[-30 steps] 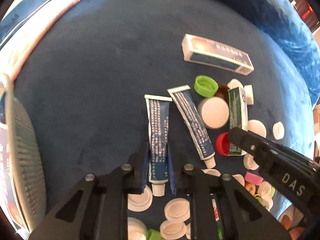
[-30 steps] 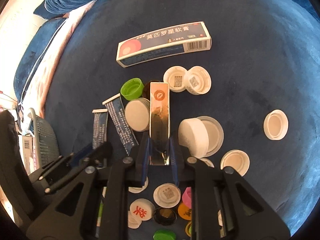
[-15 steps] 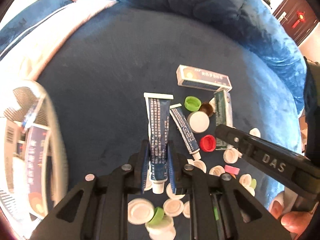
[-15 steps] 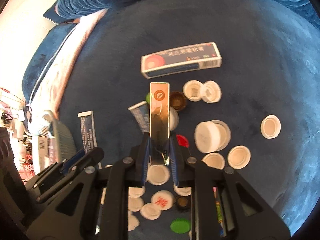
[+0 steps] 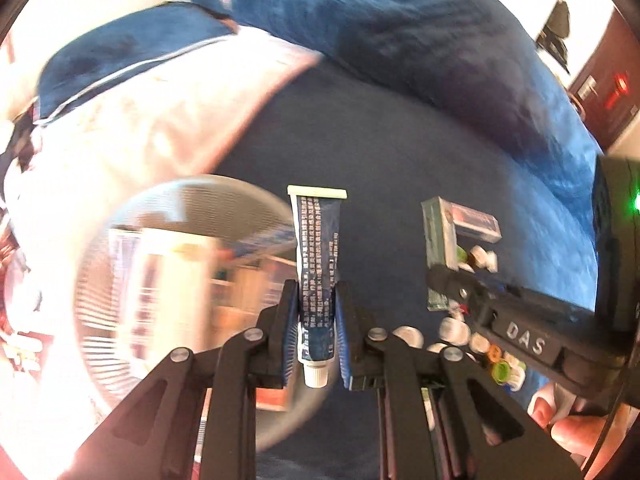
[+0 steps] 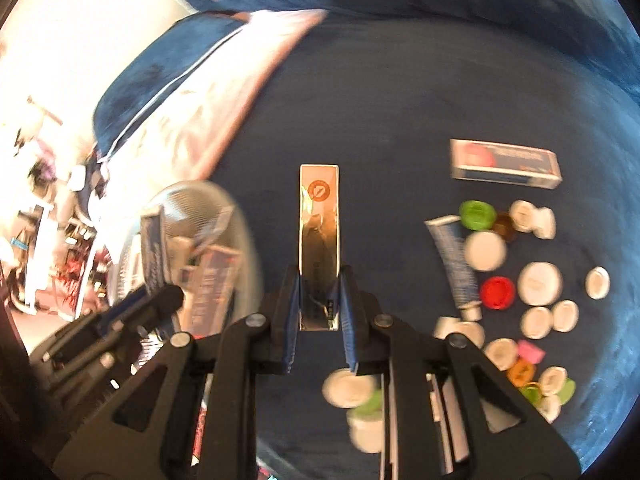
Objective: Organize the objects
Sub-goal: 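Carry both held tubes over the mesh basket, then open both grippers to drop the tubes into the basket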
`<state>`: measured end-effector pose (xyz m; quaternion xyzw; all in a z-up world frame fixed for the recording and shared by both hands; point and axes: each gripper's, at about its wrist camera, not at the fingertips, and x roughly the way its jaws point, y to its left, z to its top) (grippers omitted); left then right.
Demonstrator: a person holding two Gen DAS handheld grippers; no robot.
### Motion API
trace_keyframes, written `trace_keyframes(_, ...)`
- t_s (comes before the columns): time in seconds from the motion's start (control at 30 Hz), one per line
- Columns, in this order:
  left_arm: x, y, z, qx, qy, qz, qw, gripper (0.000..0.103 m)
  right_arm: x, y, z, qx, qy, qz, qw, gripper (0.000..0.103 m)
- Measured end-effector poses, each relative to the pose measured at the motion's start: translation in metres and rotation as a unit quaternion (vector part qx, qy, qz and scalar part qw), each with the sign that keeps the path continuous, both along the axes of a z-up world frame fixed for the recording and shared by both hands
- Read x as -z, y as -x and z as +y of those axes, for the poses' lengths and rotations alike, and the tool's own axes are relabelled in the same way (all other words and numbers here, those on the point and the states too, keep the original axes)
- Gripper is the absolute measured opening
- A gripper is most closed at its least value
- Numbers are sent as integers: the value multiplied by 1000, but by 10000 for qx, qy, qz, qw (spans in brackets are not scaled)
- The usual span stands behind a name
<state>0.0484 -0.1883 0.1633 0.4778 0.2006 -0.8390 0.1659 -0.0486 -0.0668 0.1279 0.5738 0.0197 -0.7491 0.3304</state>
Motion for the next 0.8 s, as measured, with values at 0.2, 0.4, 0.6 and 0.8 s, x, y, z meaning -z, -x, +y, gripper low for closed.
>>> trace_keyframes(0.2,-9,-42,-74,-767,126,31,9970,17,-2,-24,-47,-404,171,-87,9990,19)
trace_keyframes(0.4,10,-61,-116,-1115,-54,-189,9936,21,11,-30,-76,-519,810,-494,9941,22)
trace_keyframes(0.6,20,-75,-121,-1231,31,-296,9919,90,24,-28,-75,-343,625,-589,9957,73)
trace_keyframes(0.8,20,-76,-116,-1302,316,-491,9898,95,21,-30,-66,-297,253,-415,9984,93)
